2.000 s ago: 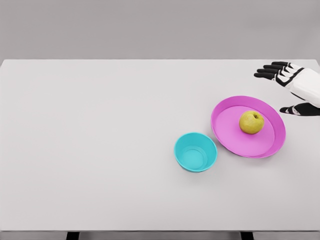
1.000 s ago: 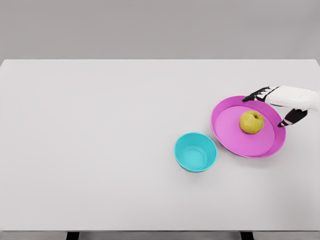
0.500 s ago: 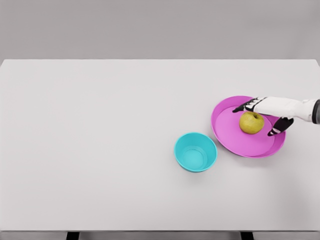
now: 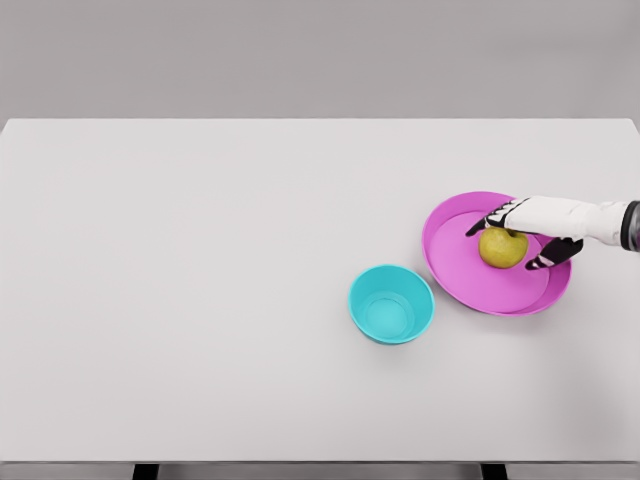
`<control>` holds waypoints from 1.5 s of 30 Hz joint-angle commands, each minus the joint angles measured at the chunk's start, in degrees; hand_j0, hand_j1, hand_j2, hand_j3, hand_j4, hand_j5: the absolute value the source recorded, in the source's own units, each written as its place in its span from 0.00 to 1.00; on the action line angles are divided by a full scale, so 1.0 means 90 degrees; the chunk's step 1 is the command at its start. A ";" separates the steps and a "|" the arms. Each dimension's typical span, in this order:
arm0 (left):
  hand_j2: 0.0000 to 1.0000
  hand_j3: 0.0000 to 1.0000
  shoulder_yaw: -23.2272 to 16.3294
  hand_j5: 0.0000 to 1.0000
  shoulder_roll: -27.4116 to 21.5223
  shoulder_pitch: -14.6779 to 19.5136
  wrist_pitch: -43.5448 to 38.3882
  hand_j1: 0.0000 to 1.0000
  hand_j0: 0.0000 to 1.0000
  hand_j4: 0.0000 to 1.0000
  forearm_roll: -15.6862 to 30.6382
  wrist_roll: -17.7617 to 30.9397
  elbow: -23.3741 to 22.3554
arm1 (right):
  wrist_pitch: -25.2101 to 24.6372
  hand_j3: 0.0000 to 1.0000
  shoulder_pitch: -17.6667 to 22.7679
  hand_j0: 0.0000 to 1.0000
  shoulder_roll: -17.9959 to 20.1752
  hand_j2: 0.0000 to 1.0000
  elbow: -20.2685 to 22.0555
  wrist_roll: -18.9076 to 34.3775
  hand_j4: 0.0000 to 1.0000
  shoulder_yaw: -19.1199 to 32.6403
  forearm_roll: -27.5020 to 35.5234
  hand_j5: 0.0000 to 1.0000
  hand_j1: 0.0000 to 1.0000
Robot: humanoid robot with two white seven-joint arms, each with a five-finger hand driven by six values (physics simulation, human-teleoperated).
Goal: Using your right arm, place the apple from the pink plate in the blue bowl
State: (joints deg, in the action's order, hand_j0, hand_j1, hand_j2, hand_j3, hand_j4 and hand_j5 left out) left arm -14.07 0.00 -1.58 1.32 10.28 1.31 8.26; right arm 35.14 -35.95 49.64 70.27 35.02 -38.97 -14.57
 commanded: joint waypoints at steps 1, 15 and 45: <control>1.00 1.00 0.0000 1.00 0.0000 0.0000 0.0000 1.00 1.00 1.00 0.0000 0.0001 0.0000 | -0.0016 0.68 0.0000 0.68 0.0012 0.68 0.0005 -0.0002 0.68 0.0004 0.0037 0.68 0.68; 1.00 1.00 0.0000 1.00 0.0000 0.0000 0.0000 1.00 1.00 1.00 0.0000 0.0001 0.0000 | -0.0016 0.51 -0.0059 0.51 0.0080 0.51 0.0093 -0.0002 0.51 0.0101 0.0037 0.51 0.51; 1.00 1.00 0.0000 1.00 0.0000 0.0000 0.0000 1.00 1.00 1.00 0.0000 0.0001 0.0000 | -0.0016 0.46 0.0058 0.46 0.0168 0.46 0.2905 -0.0002 0.46 0.0414 0.0057 0.46 0.46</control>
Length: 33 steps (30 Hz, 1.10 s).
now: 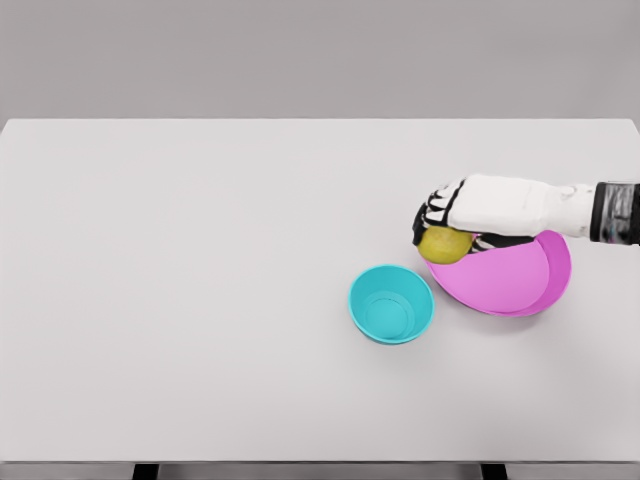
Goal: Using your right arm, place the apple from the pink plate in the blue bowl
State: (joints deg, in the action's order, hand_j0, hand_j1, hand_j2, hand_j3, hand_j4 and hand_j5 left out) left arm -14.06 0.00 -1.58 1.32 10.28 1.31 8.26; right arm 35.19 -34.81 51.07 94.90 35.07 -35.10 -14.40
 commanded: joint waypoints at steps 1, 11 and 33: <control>1.00 1.00 0.0000 1.00 0.0000 0.0000 0.0000 1.00 1.00 1.00 0.0000 0.0001 0.0000 | -0.0021 0.45 0.0000 0.45 0.0000 0.45 0.0188 -0.0008 0.45 -0.0025 0.0037 0.45 0.45; 1.00 1.00 0.0000 1.00 0.0000 0.0000 0.0000 1.00 1.00 1.00 0.0000 0.0001 0.0000 | -0.0021 0.46 0.0381 0.46 -0.0059 0.46 0.0628 -0.0008 0.46 -0.0103 0.0018 0.46 0.46; 1.00 1.00 0.0000 1.00 0.0000 0.0000 0.0000 1.00 1.00 1.00 0.0000 0.0001 0.0000 | -0.0021 1.00 0.0352 1.00 -0.0430 1.00 0.0589 -0.0008 1.00 -0.0377 -0.0197 1.00 1.00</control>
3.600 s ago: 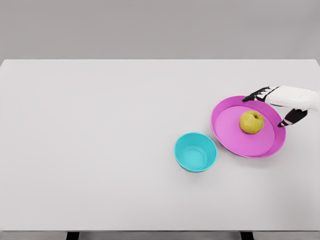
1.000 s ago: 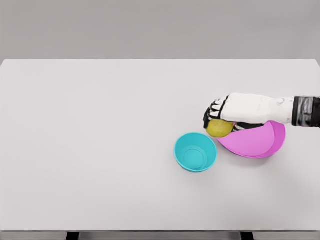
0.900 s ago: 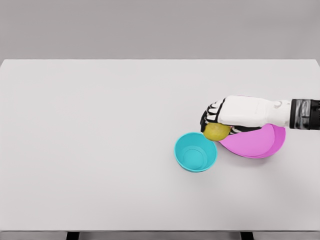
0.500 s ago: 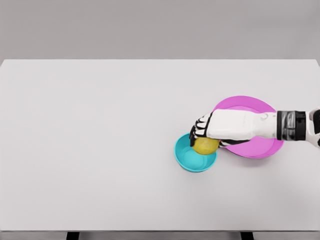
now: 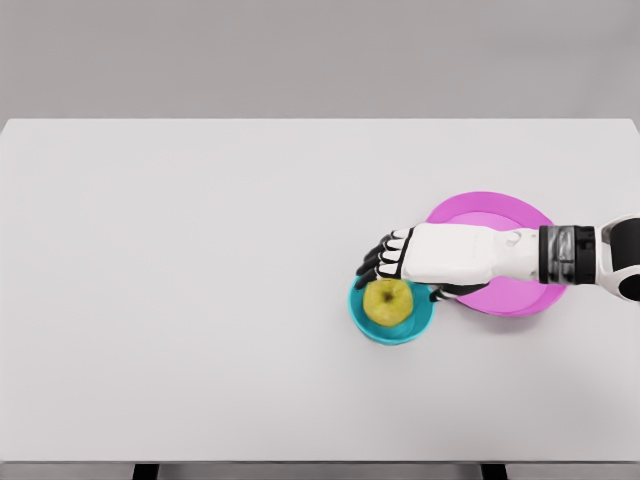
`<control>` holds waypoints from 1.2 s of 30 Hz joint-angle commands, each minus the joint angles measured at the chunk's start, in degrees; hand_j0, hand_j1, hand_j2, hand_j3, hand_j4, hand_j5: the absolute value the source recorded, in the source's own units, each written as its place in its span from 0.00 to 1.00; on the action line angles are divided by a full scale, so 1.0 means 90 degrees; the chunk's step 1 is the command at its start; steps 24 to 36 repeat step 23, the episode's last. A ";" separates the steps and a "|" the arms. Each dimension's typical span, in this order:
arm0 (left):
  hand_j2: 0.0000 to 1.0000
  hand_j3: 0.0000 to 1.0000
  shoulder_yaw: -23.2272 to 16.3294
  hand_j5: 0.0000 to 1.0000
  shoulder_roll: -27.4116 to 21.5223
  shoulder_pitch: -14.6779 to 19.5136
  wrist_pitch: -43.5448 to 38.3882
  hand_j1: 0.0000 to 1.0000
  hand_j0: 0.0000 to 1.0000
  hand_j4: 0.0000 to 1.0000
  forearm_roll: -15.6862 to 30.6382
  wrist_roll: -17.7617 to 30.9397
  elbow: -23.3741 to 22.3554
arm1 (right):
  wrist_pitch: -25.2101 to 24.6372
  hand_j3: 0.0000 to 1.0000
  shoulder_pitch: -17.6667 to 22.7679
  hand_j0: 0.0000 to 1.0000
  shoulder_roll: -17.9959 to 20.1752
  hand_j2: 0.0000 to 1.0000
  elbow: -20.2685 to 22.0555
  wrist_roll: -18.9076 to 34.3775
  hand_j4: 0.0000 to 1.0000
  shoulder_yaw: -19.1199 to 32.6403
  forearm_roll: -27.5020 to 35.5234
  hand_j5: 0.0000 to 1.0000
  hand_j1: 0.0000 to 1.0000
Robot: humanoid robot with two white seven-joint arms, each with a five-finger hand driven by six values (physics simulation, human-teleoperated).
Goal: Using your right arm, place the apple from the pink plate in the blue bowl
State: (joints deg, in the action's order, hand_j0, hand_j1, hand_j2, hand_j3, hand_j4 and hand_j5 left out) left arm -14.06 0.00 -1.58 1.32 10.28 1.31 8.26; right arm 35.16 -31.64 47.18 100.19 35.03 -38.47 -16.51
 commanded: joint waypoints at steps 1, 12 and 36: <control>1.00 1.00 0.0000 1.00 0.0000 0.0000 0.0000 1.00 1.00 1.00 0.0000 0.0001 0.0000 | -0.0018 1.00 0.0000 1.00 0.0002 1.00 0.0001 -0.0003 1.00 -0.0003 0.0037 1.00 1.00; 1.00 1.00 0.0000 1.00 0.0000 0.0000 0.0000 1.00 1.00 1.00 0.0000 0.0001 0.0000 | -0.0018 1.00 0.0029 1.00 0.0393 1.00 -0.0662 -0.0003 1.00 0.2028 0.0077 1.00 1.00; 1.00 1.00 0.0000 1.00 0.0000 0.0000 0.0000 1.00 1.00 1.00 0.0000 0.0001 0.0000 | -0.0018 1.00 0.1494 1.00 0.0315 1.00 -0.1620 -0.0003 1.00 0.3532 0.0067 1.00 1.00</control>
